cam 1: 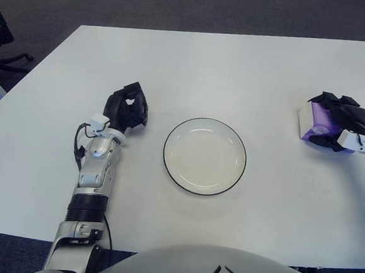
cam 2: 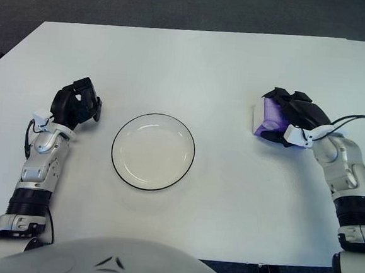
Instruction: Put the tissue paper into the plate.
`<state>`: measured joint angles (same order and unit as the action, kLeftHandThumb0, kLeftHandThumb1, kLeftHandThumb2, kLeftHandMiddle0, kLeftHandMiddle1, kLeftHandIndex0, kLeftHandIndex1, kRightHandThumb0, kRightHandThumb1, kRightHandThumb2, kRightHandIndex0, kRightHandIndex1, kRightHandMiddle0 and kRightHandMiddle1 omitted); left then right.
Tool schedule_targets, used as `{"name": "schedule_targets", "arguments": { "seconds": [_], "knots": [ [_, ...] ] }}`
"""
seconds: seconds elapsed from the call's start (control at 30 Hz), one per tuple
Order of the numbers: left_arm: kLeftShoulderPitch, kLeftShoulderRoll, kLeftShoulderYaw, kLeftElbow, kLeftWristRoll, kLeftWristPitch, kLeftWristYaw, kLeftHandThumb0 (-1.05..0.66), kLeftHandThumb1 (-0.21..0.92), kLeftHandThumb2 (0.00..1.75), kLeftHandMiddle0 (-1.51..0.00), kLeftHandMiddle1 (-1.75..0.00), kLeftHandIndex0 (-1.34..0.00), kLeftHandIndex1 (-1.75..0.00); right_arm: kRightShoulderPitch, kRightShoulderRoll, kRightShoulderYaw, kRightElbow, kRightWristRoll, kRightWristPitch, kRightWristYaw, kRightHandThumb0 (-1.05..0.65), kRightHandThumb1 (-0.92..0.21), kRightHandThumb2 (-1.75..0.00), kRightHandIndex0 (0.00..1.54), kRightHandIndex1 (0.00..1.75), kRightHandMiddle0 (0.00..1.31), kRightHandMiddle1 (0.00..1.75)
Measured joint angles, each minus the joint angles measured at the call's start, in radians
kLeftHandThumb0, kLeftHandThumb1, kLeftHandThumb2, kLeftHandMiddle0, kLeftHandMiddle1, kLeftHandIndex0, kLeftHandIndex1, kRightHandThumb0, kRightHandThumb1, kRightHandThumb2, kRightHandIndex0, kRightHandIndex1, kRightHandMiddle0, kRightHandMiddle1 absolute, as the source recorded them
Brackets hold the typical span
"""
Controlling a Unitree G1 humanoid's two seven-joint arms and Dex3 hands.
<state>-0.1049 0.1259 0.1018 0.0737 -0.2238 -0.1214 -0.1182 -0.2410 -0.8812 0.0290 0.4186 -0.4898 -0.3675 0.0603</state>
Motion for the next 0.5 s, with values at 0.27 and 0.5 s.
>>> {"name": "schedule_targets", "arguments": {
  "seconds": [0.27, 0.5],
  "knots": [
    [0.002, 0.004, 0.002, 0.0, 0.0, 0.002, 0.0, -0.43, 0.68, 1.01, -1.33, -1.75, -1.01, -1.75, 0.031, 0.061, -0.003, -0.113, -0.043, 0.085, -0.1, 0.0, -0.07, -1.55, 0.85, 1.58, 0.58, 1.75],
    [0.005, 0.006, 0.005, 0.0, 0.0, 0.002, 0.0, -0.43, 0.69, 1.0, -1.34, -1.75, -1.03, -1.75, 0.042, 0.163, 0.009, -0.219, -0.081, 0.125, -0.174, 0.0, -0.07, -1.57, 0.84, 1.63, 0.57, 1.75]
  ]
}}
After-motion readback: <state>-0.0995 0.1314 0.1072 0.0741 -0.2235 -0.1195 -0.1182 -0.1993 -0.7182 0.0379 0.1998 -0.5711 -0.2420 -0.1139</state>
